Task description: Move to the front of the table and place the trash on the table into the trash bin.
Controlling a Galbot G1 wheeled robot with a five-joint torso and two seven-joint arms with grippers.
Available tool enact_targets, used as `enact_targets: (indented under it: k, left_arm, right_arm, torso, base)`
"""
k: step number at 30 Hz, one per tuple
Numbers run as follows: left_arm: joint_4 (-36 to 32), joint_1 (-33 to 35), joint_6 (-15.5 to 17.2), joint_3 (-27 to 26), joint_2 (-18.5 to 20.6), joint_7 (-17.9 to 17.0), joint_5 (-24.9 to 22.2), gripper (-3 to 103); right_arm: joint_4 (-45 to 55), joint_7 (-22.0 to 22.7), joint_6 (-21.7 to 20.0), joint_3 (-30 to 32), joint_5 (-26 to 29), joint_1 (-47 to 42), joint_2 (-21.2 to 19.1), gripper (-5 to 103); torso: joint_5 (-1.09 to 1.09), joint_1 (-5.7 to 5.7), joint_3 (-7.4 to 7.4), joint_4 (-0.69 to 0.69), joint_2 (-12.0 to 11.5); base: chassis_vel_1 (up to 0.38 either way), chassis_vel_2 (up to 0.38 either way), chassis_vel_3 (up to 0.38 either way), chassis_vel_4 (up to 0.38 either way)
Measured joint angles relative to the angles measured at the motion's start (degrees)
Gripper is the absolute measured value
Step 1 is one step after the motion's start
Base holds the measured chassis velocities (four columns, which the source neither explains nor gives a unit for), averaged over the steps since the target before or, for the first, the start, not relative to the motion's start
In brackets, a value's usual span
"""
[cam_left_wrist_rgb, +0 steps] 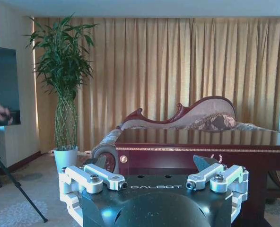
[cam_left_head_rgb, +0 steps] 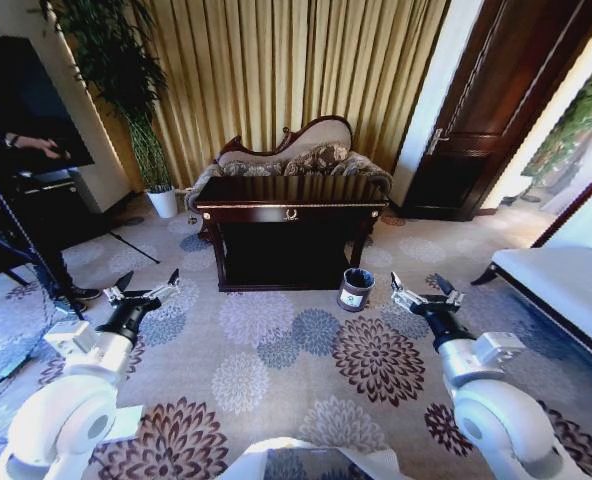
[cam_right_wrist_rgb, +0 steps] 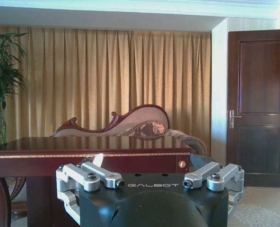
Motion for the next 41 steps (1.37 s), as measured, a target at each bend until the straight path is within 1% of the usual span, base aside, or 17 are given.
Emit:
enact_targets:
  k: [41]
  left_arm:
    - [0.0, 0.0, 0.1, -0.06, 0.04, 0.04, -0.03, 100]
  right_arm:
    - [0.05, -0.09, 0.01, 0.0, 0.01, 0.0, -0.01, 100]
  torso:
    - [0.0, 0.0, 0.0, 0.0, 0.0]
  base:
    - [0.0, 0.0, 0.0, 0.0]
